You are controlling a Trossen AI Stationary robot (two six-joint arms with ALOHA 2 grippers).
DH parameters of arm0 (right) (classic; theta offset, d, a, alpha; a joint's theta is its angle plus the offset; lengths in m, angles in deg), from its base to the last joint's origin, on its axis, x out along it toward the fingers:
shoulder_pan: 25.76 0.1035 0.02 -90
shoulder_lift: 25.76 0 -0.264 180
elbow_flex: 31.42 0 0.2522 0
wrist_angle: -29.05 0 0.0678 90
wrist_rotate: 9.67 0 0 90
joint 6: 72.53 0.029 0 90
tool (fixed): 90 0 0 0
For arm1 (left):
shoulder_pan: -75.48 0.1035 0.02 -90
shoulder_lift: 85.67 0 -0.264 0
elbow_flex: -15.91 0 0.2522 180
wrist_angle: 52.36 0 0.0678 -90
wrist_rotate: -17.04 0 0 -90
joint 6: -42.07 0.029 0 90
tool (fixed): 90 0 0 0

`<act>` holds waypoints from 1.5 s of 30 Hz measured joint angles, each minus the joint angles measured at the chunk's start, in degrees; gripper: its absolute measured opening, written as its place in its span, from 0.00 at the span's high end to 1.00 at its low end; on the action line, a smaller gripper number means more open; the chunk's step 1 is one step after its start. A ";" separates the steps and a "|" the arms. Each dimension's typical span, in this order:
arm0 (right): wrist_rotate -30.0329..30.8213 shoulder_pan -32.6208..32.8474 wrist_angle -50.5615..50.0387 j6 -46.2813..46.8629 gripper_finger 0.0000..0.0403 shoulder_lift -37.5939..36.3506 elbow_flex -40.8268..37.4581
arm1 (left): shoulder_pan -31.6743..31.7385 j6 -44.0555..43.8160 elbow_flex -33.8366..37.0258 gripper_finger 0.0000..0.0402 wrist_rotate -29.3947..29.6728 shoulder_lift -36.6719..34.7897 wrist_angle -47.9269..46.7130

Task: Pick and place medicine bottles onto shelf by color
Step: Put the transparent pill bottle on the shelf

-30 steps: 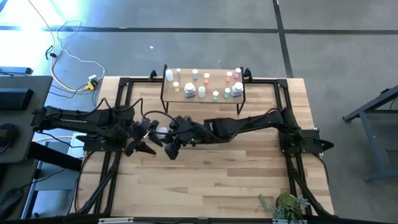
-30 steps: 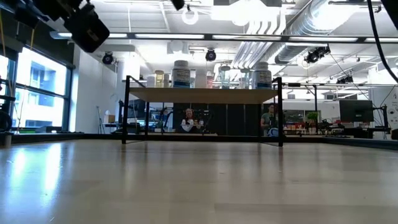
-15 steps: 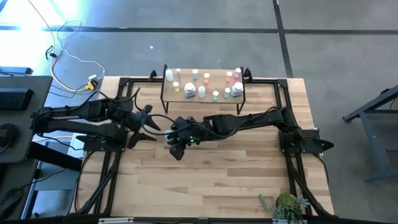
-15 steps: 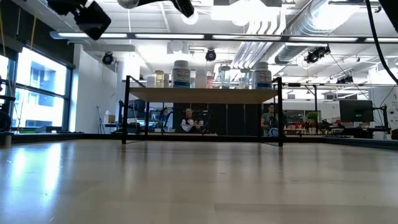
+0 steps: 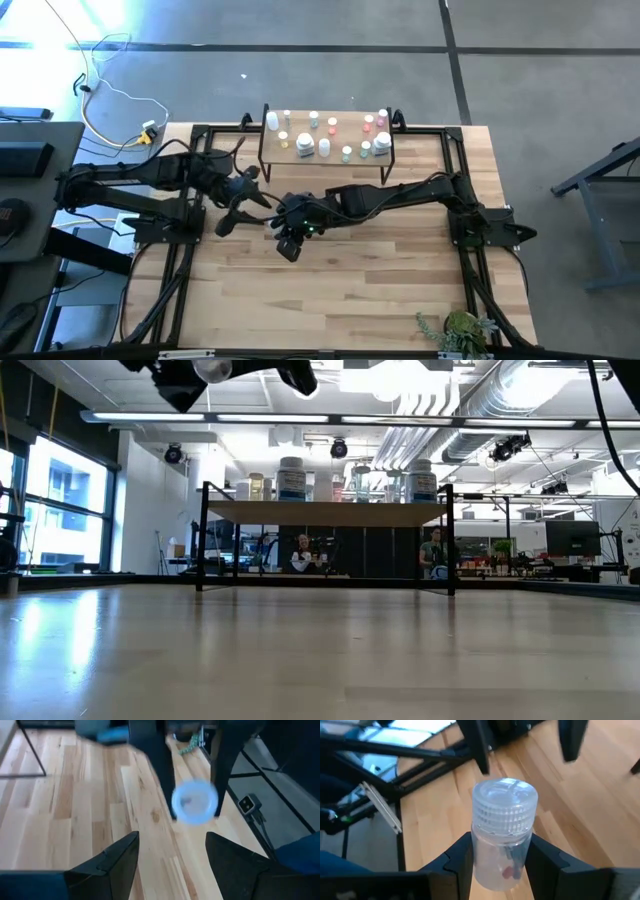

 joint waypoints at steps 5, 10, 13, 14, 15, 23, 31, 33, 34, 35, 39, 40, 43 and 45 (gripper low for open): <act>-0.44 0.02 -1.91 0.50 0.68 0.00 -0.02 | 0.00 -0.11 -1.76 0.45 -0.51 2.49 1.84; -1.09 0.02 -1.93 0.54 0.68 0.00 -0.02 | -0.24 -0.11 -2.30 0.45 -4.08 4.53 2.71; -1.26 0.02 -1.95 0.55 0.68 0.00 -0.02 | -0.97 -0.10 -2.32 0.45 -3.50 5.88 4.20; -1.25 0.02 -1.95 0.57 0.68 0.00 -0.02 | -1.22 -0.11 -2.32 0.45 -3.44 6.30 4.73; -1.25 0.02 -1.95 0.56 0.68 0.00 -0.02 | -1.49 -0.11 -2.32 0.45 -3.41 6.65 5.26; -1.22 0.00 -2.00 0.63 0.68 0.00 -0.02 | -2.69 -0.10 -2.36 0.45 -3.36 9.40 6.75; -1.27 -0.02 -2.30 1.01 0.68 0.00 -0.02 | -2.69 0.48 -2.36 0.49 -3.37 10.00 6.87; -1.29 -0.02 -2.55 1.60 0.68 0.00 -0.02 | -2.69 0.50 -2.36 0.52 -3.37 9.79 7.07; -1.27 -0.02 -2.75 1.72 0.68 0.00 -0.02 | -2.69 0.50 -2.36 0.54 -3.38 9.71 7.42; -1.27 -0.02 -2.84 1.69 0.68 0.00 -0.02 | -2.69 0.50 -2.36 0.56 -3.38 9.70 7.57; -1.32 0.00 -2.90 1.23 0.68 0.00 -0.02 | -2.69 0.44 -2.36 0.65 -3.61 9.71 7.70; -1.33 0.00 -2.89 1.06 0.68 0.00 -0.02 | -2.70 0.40 -2.36 0.66 -3.65 9.71 7.68; -1.31 0.00 -2.87 1.05 0.68 0.00 -0.02 | -2.71 0.31 -2.34 0.68 -3.83 9.71 7.69; -1.31 0.00 -2.87 1.07 0.68 0.00 -0.02 | -2.71 0.31 -2.34 0.68 -3.94 9.71 7.68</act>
